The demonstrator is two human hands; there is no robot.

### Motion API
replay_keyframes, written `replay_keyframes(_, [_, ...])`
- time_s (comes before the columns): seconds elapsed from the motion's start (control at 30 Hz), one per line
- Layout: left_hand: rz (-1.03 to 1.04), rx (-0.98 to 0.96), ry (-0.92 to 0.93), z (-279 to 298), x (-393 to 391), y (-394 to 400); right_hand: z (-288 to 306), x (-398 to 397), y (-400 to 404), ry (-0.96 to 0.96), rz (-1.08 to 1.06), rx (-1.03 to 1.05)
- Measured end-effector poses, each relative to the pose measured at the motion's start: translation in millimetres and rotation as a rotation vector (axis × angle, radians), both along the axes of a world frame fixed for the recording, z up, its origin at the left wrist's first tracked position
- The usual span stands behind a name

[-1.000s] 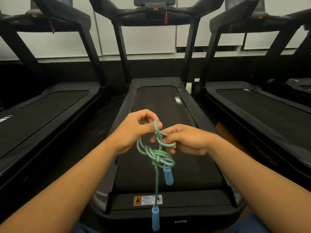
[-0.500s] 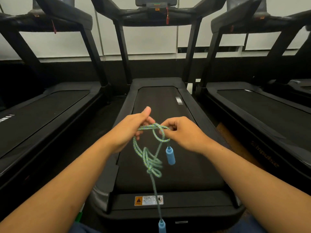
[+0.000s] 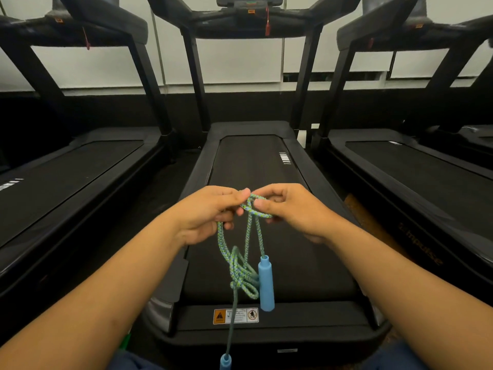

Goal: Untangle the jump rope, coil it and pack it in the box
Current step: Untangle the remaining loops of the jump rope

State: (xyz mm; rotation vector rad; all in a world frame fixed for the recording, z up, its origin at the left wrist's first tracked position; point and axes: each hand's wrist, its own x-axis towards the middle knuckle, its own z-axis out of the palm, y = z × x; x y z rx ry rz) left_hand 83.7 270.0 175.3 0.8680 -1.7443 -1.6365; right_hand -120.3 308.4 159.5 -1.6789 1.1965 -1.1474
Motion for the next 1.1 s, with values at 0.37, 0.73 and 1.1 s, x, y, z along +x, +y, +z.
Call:
replay_keyframes(0.37, [0.022,0.21,0.159,6,-4,0,8,-6,-1,-0.675,0.255,0.131])
replay_keyframes(0.73, [-0.059,0.234,0.154,9,2,1,-12,3,0,-0.067,0.247,0.131])
replay_keyframes(1.1, [0.186,0.074,0.062,3,-3,2,-4,11,2,-0.135,0.102,-0.097])
